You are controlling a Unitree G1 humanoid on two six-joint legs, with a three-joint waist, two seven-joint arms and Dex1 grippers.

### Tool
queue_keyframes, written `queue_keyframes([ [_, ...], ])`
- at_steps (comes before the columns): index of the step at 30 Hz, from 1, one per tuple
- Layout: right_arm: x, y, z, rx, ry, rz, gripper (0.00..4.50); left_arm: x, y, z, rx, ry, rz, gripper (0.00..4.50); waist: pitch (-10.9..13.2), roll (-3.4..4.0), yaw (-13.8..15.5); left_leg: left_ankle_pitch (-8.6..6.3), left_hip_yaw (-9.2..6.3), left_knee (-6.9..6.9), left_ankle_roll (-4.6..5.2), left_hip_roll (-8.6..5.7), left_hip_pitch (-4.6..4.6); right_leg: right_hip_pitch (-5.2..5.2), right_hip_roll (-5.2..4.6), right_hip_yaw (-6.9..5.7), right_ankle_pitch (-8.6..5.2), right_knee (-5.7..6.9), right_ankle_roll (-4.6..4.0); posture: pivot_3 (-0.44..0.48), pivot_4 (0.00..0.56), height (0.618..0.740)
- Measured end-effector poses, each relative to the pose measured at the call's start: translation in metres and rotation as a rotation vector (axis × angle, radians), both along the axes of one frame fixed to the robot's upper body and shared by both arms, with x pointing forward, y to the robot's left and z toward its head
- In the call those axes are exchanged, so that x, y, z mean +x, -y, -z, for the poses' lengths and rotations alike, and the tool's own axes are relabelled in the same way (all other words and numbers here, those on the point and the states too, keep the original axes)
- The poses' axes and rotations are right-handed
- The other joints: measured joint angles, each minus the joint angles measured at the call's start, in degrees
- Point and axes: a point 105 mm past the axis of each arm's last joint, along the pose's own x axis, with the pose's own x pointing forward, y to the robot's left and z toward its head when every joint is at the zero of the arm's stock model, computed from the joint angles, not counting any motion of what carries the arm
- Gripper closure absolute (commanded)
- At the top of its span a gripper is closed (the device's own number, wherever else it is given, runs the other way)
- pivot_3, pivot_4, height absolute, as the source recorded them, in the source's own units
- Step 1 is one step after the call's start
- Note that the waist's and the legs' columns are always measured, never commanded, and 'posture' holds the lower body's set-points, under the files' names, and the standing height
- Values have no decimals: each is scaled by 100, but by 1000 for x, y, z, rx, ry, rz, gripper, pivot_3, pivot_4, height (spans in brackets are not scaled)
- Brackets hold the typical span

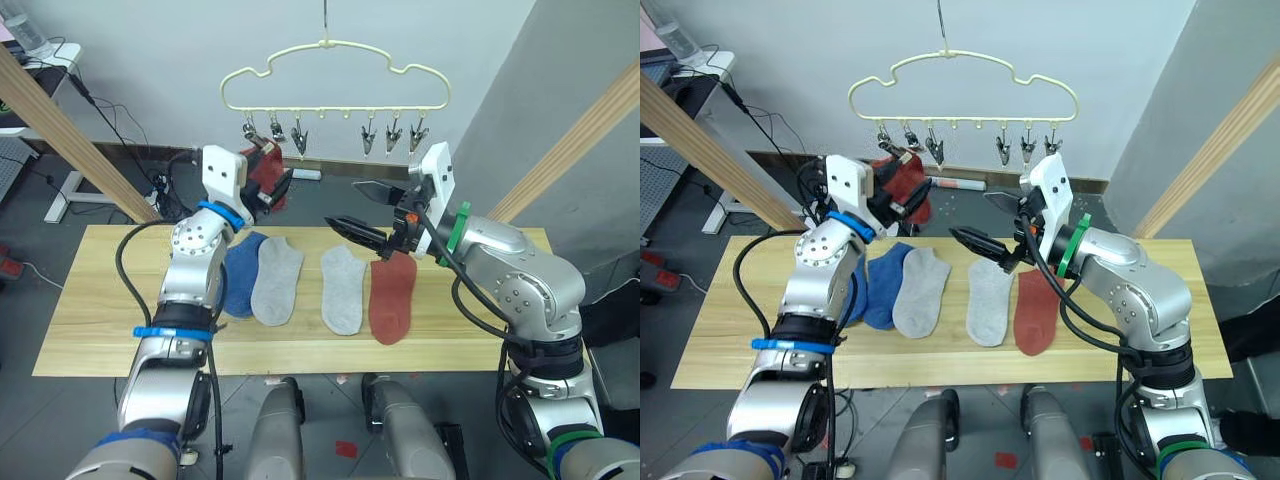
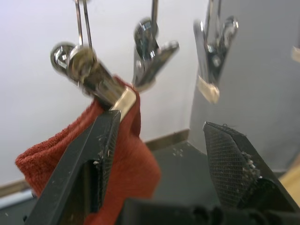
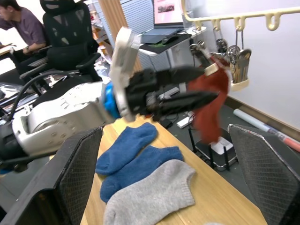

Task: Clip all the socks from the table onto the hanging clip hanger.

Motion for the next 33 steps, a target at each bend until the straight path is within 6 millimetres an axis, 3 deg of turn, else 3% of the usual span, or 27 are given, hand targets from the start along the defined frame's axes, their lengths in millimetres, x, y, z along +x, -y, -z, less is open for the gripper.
queue_keyframes([
  [8,0,2,-2,-6,15,31,0,-23,-3,9,-36,-28,5,1406,-10,-5,-189,7,-1,15,-3,0,5,1,1,4,-5,22,10,-225,277,740],
  [15,2,4,-2,-9,18,59,0,-32,3,12,-24,-41,34,1406,-18,-7,-315,9,-1,23,0,0,5,2,2,6,-1,25,3,-200,285,740],
  [18,5,5,-3,-15,22,69,0,-25,9,3,-32,-24,44,1406,-17,-7,-305,11,-4,34,3,0,4,3,3,3,-5,30,11,-109,318,740],
  [22,8,7,-8,-12,39,70,0,-14,13,-19,-21,43,40,1406,-17,-7,-279,11,-5,51,6,0,10,22,5,5,-9,27,18,-98,305,740],
  [27,14,12,-6,-10,31,85,0,-3,8,-11,-11,21,13,1406,-17,-7,-271,10,-11,62,7,1,8,25,5,0,-9,31,19,-93,307,740],
  [33,13,10,-13,-6,56,76,0,1,7,-20,1,69,6,1406,-17,-7,-262,10,-12,67,7,1,8,31,5,0,-8,30,21,-88,311,740],
])
